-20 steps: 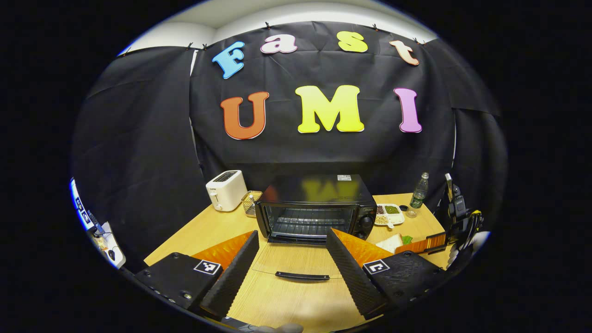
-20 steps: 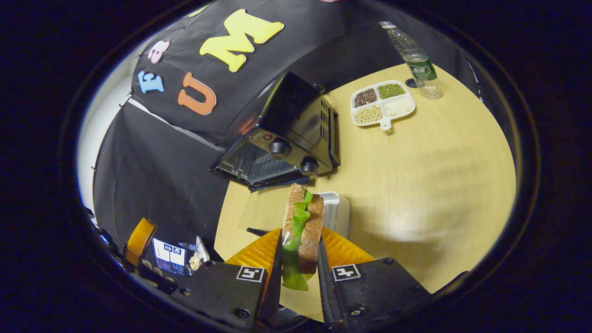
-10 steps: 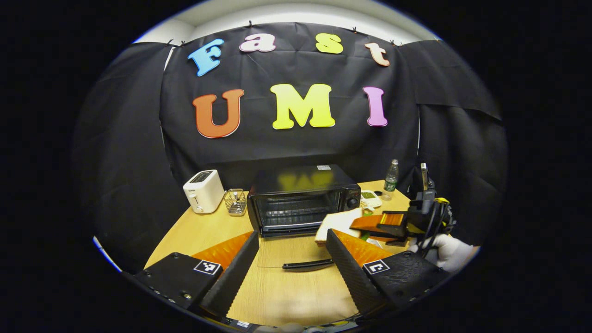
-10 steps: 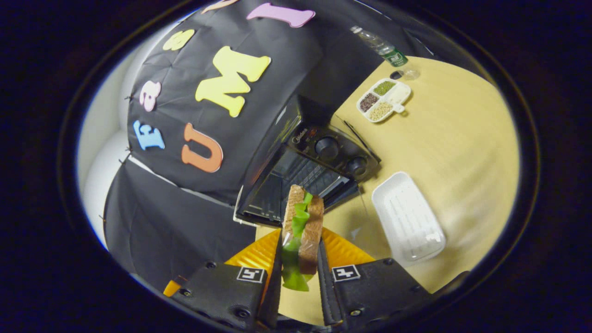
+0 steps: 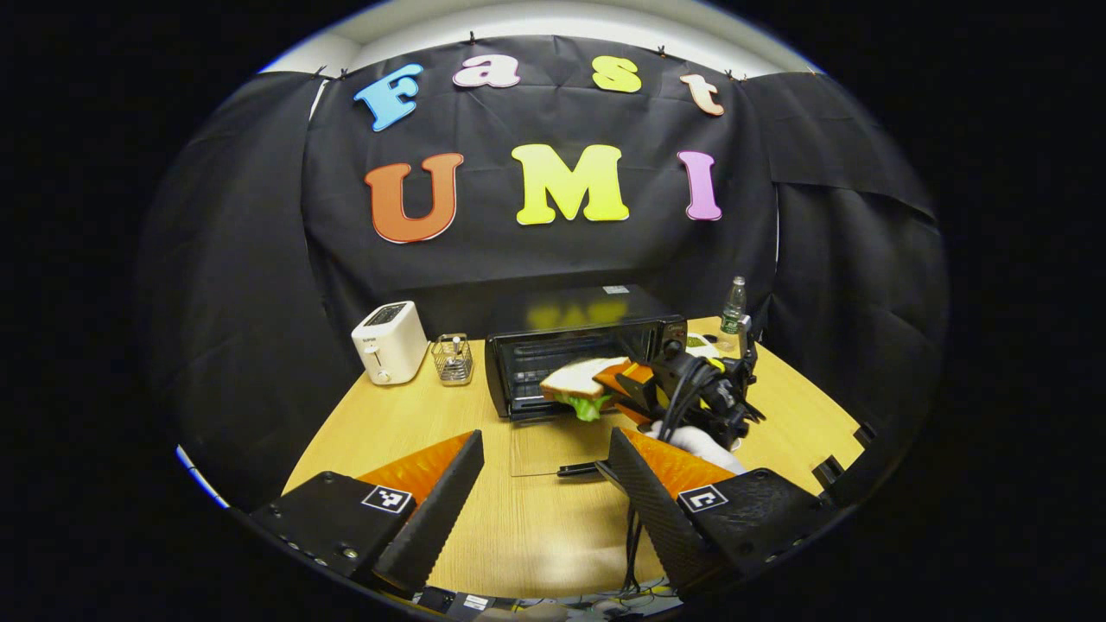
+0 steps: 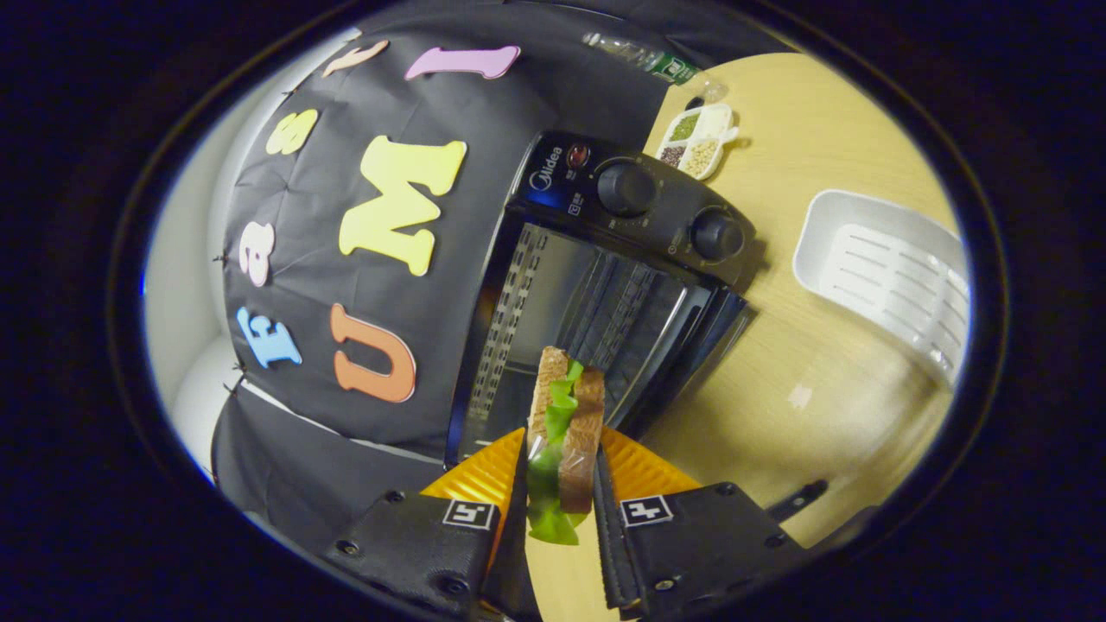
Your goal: Open the electric oven with the left hand, put the food in, and close the electric oven.
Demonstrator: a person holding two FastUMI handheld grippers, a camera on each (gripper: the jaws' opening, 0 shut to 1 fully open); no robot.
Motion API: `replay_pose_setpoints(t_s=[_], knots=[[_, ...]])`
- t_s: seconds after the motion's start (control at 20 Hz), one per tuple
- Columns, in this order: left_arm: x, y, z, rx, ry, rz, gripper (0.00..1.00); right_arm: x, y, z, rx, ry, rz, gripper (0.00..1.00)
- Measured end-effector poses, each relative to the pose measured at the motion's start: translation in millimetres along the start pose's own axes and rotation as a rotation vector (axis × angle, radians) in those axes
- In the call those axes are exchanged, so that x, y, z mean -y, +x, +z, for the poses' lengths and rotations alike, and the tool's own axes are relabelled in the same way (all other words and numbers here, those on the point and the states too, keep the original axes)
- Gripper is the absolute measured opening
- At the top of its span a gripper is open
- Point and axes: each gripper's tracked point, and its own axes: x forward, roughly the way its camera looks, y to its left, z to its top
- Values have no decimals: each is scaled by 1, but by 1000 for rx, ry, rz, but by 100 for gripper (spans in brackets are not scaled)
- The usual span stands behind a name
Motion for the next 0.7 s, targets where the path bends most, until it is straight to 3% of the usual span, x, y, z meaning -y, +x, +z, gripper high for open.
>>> replay_pose_setpoints(t_s=[0.25, 0.45, 0.7], knots=[[-3, 2, 2, 3, -9, 6, 96, 3, 49, 12, 63, 57, -35, 39], [-3, 5, 1, 1, -27, 16, 96, 14, 68, 17, 72, 14, -72, 36], [-1, 12, 3, -3, -49, 24, 96, 28, 71, 10, 5, -159, -163, 48]])
